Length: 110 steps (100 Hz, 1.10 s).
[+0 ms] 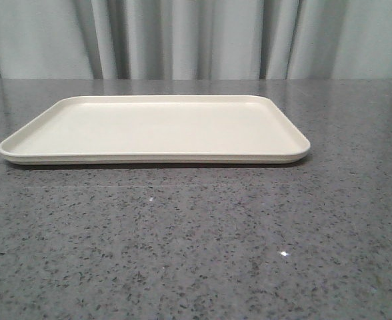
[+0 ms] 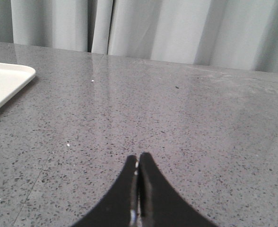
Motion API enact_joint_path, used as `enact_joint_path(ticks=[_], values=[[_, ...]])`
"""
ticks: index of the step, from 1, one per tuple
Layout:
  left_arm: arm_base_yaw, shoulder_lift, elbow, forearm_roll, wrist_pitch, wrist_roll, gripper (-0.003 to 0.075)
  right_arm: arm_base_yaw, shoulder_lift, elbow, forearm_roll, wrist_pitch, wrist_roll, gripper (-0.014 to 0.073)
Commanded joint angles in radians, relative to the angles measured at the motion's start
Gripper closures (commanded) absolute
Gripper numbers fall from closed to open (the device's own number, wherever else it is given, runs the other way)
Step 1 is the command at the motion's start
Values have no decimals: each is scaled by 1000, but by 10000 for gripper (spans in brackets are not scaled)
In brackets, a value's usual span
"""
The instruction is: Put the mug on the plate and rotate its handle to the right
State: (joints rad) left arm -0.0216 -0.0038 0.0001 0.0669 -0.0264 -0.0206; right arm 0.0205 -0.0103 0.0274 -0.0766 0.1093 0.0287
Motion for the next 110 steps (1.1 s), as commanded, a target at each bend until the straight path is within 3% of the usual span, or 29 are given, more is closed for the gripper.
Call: enact_joint_path(ticks=[1, 110], values=[[1, -30, 11, -2, -76, -7, 740, -5, -21, -1, -4, -82, -9, 702], [1, -30, 11, 2, -78, -7, 740, 6, -20, -1, -4, -80, -9, 702]])
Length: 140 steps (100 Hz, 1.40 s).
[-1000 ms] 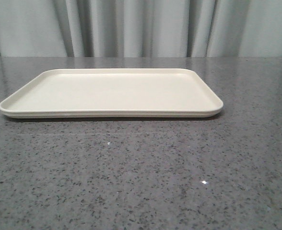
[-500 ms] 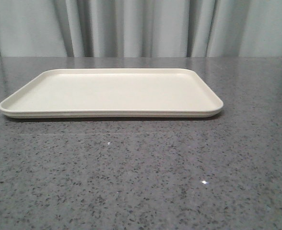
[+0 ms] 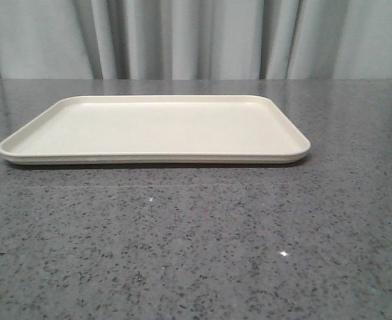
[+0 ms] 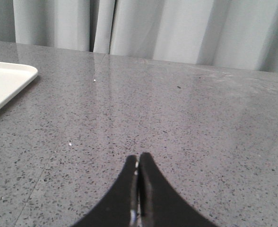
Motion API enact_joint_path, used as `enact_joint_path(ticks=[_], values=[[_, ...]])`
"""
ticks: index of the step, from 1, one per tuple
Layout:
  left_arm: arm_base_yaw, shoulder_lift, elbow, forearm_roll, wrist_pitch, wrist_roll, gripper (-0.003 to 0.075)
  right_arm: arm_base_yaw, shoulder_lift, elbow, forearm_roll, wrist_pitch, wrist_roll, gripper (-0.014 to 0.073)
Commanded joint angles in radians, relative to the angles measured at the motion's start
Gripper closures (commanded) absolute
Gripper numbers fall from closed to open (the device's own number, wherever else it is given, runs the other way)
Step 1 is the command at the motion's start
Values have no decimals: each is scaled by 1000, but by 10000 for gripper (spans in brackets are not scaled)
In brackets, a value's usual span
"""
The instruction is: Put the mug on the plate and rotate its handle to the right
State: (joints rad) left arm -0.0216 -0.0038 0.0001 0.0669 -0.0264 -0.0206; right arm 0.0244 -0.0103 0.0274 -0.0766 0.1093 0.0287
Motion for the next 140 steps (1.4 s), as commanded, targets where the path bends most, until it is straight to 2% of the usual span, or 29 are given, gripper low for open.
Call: enact_joint_path(ticks=[1, 82, 108, 140], values=[[1, -30, 11, 2, -78, -7, 740, 2, -20, -1, -4, -80, -9, 702], [1, -30, 11, 2, -162, -7, 740, 2, -20, -1, -4, -75, -9, 702], [1, -30, 11, 2, -263, -7, 740, 2, -20, -1, -4, -75, -9, 702], [1, -30, 11, -9, -259, -39, 740, 2, -20, -1, -4, -76, -9, 702]])
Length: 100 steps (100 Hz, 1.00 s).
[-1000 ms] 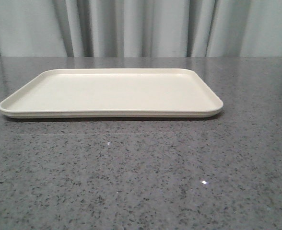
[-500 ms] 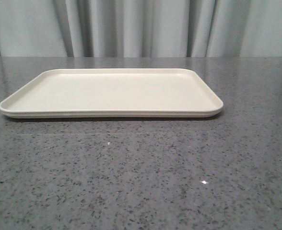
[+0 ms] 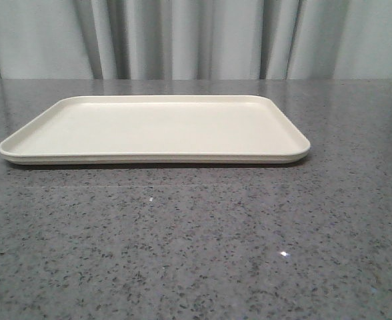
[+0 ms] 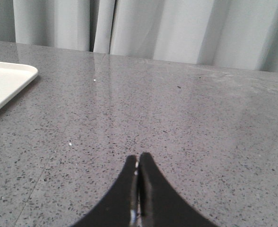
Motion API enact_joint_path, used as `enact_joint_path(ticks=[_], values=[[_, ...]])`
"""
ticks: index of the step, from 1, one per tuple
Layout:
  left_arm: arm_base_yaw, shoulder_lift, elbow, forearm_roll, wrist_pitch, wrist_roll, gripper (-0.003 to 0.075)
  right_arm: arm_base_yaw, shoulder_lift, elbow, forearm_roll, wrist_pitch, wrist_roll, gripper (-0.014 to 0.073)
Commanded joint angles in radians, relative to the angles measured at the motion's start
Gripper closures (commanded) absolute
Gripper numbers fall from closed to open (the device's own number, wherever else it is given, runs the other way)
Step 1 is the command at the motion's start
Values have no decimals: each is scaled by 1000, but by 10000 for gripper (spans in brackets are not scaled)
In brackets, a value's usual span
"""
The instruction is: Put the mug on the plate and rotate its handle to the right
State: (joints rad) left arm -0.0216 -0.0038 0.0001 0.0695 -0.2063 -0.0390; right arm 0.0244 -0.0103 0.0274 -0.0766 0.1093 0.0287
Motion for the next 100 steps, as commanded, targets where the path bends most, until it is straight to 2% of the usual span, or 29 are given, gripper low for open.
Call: enact_joint_path(ticks=[1, 34, 70, 85, 100], values=[[1, -30, 11, -12, -79, -21, 741, 2, -20, -1, -4, -76, -9, 702], [1, -30, 11, -20, -64, -23, 741, 2, -20, -1, -4, -76, -8, 702], [1, -30, 5, -302, -66, -119, 740, 2, -20, -1, 10, -204, 16, 702], [1, -30, -8, -326, -60, -127, 740, 2, -20, -2, 84, -235, 78, 702], [1, -30, -50, -326, -23, -127, 740, 2, -20, -29, 105, -224, 83, 702]])
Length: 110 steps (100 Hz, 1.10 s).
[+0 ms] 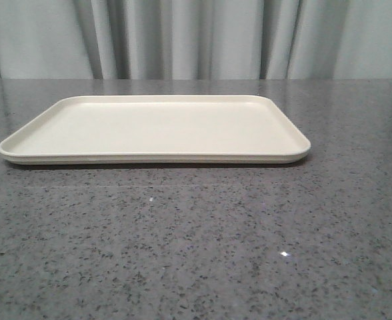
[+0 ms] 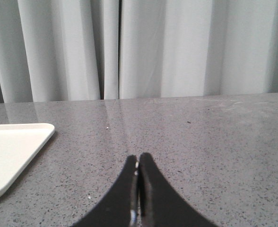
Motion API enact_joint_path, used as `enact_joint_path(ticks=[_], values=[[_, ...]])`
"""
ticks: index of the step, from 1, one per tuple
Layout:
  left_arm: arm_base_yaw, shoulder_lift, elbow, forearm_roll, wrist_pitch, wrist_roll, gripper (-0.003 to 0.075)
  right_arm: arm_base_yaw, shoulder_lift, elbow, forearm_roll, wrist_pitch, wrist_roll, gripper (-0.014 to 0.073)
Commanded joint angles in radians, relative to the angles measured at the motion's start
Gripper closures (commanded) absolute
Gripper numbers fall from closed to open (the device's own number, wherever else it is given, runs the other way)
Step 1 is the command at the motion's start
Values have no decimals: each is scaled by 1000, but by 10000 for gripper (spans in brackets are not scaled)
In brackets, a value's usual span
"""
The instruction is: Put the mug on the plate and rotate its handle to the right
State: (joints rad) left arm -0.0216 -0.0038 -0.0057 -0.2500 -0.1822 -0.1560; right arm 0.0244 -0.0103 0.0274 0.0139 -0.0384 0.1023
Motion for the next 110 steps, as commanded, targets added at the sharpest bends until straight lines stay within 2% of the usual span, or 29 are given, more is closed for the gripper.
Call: enact_joint_path(ticks=[1, 19, 35, 65, 85, 99, 110], values=[[1, -30, -47, -7, -39, -10, 740, 2, -20, -34, 16, -74, 10, 702], [1, -29, -139, -4, 108, -10, 741, 2, -20, -117, 29, 15, 17, 702], [1, -2, -236, 5, 134, -8, 741, 2, -1, -243, 29, 106, 17, 702], [1, 131, -454, 7, 217, 1, 741, 2, 128, -478, 29, 114, 17, 702], [1, 229, -602, 65, 307, 1, 740, 2, 240, -636, 29, 170, 16, 692], [1, 316, -715, 132, 419, 1, 740, 3, 301, -716, 28, 191, 16, 575], [1, 395, -806, 182, 504, 1, 739, 4, 326, -750, 28, 188, 16, 409]])
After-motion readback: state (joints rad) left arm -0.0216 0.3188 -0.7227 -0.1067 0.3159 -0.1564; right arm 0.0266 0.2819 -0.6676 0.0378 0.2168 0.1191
